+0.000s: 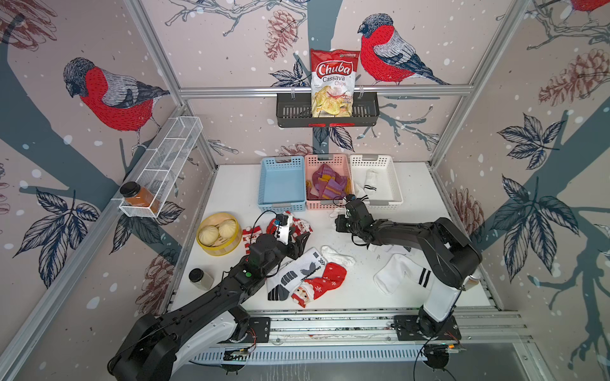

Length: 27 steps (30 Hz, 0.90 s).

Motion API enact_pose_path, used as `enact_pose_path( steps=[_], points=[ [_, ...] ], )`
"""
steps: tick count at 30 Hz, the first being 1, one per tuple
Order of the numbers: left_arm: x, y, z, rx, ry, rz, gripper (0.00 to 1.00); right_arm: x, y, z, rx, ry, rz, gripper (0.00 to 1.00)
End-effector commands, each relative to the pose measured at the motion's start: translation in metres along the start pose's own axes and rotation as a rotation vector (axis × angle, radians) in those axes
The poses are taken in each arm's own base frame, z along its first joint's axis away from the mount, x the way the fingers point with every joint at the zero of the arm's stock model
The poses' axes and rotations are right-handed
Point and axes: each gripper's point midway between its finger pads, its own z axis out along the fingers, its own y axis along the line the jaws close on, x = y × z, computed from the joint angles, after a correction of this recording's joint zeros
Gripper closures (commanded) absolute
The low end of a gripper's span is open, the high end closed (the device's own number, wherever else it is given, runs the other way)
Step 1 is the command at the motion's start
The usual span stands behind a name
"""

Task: Sort the socks into the basket by color
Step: Pick up the sock at the center of the board.

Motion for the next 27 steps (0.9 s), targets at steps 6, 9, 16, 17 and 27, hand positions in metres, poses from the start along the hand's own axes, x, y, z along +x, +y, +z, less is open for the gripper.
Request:
enact_pose_path(
  steps=[6, 9, 16, 17, 27],
  points=[
    [-0.002, -0.001, -0.001, 0.003, -0.006, 0.008, 0.35, -0.01, 0.004, -0.02, 0.0, -0.039, -0.019, 0.94],
    [-0.002, -0.001, -0.001, 0.003, -0.006, 0.008, 0.35, -0.019, 0.008, -0.036, 0.0, -0.065, -0.032, 0.94],
    [-0.005, -0.003, -0.002, 0.011, -0.012, 0.013, 0.35, -0.051, 0.013, -0.087, 0.021, -0.171, -0.058, 0.93],
    [-0.004, -0.002, -0.001, 0.009, -0.009, 0.011, 0.34, -0.058, 0.012, -0.096, 0.029, -0.19, -0.06, 0.92],
    [-0.006, -0.005, -0.001, 0.021, -0.012, 0.006, 0.34, -0.123, -0.03, -0.152, 0.116, -0.374, -0.038, 0.88]
  ],
)
